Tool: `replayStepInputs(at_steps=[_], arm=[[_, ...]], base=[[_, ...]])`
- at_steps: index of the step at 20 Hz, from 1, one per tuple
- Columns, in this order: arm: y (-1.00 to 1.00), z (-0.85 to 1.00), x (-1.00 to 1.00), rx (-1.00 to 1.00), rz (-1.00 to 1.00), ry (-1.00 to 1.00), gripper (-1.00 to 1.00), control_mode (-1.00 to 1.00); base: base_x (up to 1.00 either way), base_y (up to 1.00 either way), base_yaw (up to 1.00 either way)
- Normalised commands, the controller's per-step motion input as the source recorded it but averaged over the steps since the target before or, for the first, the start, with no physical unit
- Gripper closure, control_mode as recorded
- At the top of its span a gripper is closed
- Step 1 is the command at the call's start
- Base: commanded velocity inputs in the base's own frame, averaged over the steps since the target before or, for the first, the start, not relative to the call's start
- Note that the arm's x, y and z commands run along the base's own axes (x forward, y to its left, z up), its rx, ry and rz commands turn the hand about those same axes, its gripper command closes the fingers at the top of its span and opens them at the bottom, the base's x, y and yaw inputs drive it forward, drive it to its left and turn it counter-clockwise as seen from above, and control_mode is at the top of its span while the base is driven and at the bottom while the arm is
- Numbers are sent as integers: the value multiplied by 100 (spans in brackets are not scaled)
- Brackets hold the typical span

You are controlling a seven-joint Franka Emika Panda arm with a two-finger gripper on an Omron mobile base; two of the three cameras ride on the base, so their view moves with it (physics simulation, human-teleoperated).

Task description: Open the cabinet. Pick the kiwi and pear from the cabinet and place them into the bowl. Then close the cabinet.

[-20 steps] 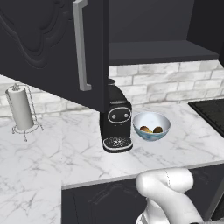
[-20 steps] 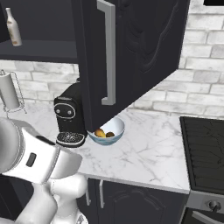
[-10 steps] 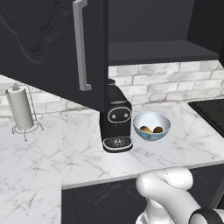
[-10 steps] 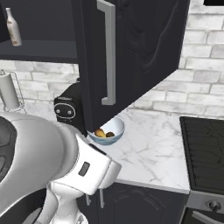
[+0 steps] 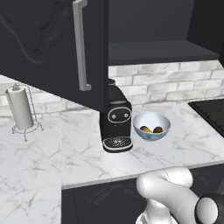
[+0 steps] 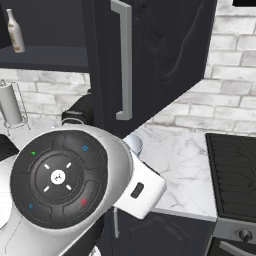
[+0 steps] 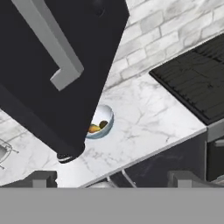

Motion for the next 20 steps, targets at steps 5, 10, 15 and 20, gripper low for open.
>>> replayStepInputs(at_steps=[5, 10, 15, 20], arm=[[-20, 0, 39, 13, 0, -9, -100, -100], [-12, -1, 38, 12, 0, -12, -100, -100], [-7, -18, 50, 17, 0, -6, -100, -100], [-15, -30, 62, 20, 0, 0, -100, -100]], base=[[0, 0, 0], [0, 0, 0], [0, 0, 0], [0, 0, 0]])
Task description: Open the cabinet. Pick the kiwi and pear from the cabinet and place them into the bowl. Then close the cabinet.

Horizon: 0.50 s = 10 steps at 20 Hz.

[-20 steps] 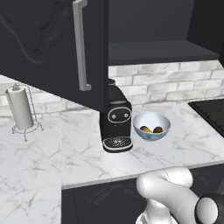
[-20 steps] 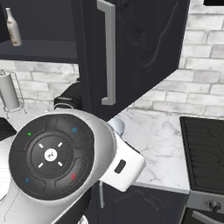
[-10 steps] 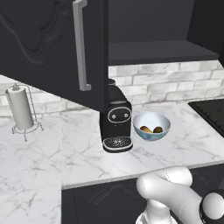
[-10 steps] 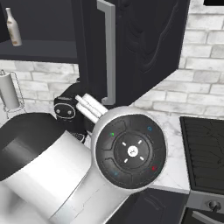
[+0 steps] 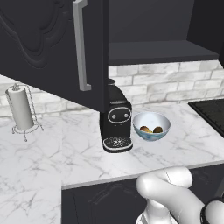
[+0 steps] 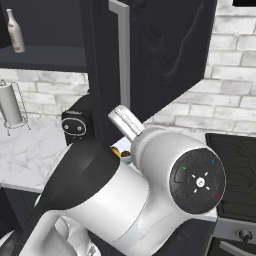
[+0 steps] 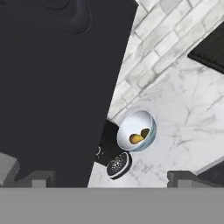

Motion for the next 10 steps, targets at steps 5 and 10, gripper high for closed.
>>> replayStepInputs(at_steps=[5, 10], arm=[[-21, -21, 58, 16, 0, -5, -100, -100], [-1, -6, 53, 11, 0, -7, -100, -100]], base=[[0, 0, 0], [0, 0, 0]])
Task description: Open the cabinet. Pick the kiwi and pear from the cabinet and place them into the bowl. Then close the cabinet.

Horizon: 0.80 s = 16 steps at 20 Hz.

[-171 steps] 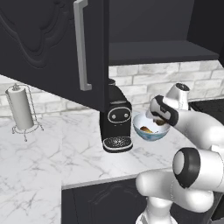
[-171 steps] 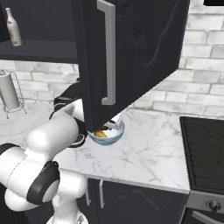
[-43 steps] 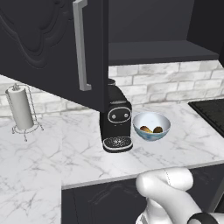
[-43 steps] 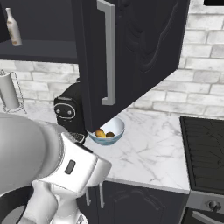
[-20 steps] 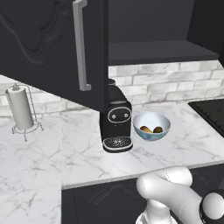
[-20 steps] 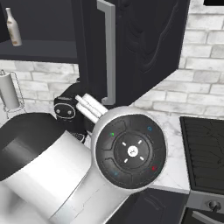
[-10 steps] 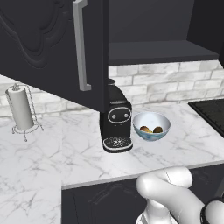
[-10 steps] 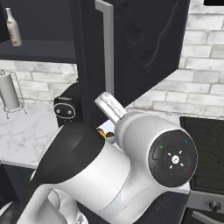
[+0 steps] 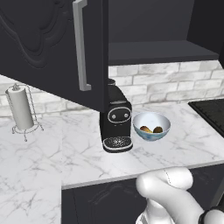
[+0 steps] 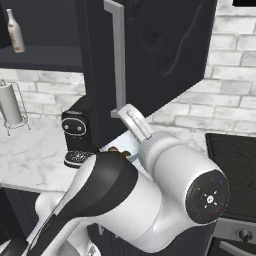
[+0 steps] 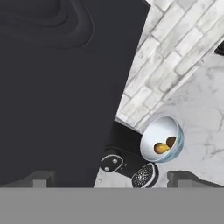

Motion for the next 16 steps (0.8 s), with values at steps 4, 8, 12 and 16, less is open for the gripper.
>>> replayStepInputs(at_steps=[4, 8, 12, 16], arm=[[5, -8, 31, 3, 0, -14, -100, -100], [18, -2, 26, 0, 0, -15, -100, -100], [25, 0, 38, 0, 0, -14, -100, -100], [28, 6, 44, 0, 0, -7, -100, -100]], base=[[0, 0, 0], [0, 0, 0], [0, 0, 0], [0, 0, 0]])
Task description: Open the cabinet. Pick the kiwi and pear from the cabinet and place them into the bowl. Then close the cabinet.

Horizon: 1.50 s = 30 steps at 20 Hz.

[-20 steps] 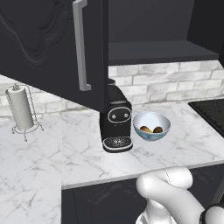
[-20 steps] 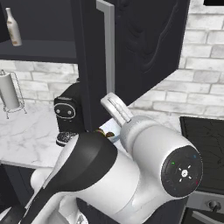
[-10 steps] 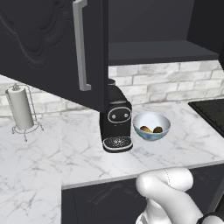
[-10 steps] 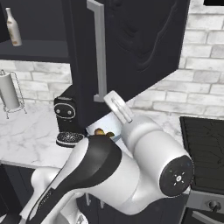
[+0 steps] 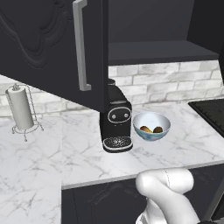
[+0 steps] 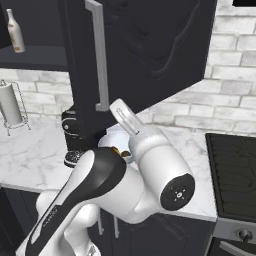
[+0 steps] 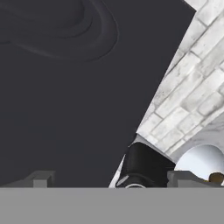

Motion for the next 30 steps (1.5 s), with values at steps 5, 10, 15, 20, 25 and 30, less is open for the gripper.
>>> replayStepInputs(at_steps=[5, 10, 15, 20, 25, 30], arm=[[15, 42, 34, 0, 0, 3, -100, -100], [0, 37, 40, 0, 0, 9, -100, -100], [0, 9, 51, 0, 0, 0, -100, -100], [0, -1, 65, 0, 0, 0, -100, -100], [1, 0, 70, 1, 0, 0, -100, -100], [0, 0, 71, 0, 0, -2, -100, -100]], base=[[0, 0, 0], [0, 0, 0], [0, 0, 0], [0, 0, 0], [0, 0, 0], [0, 0, 0]])
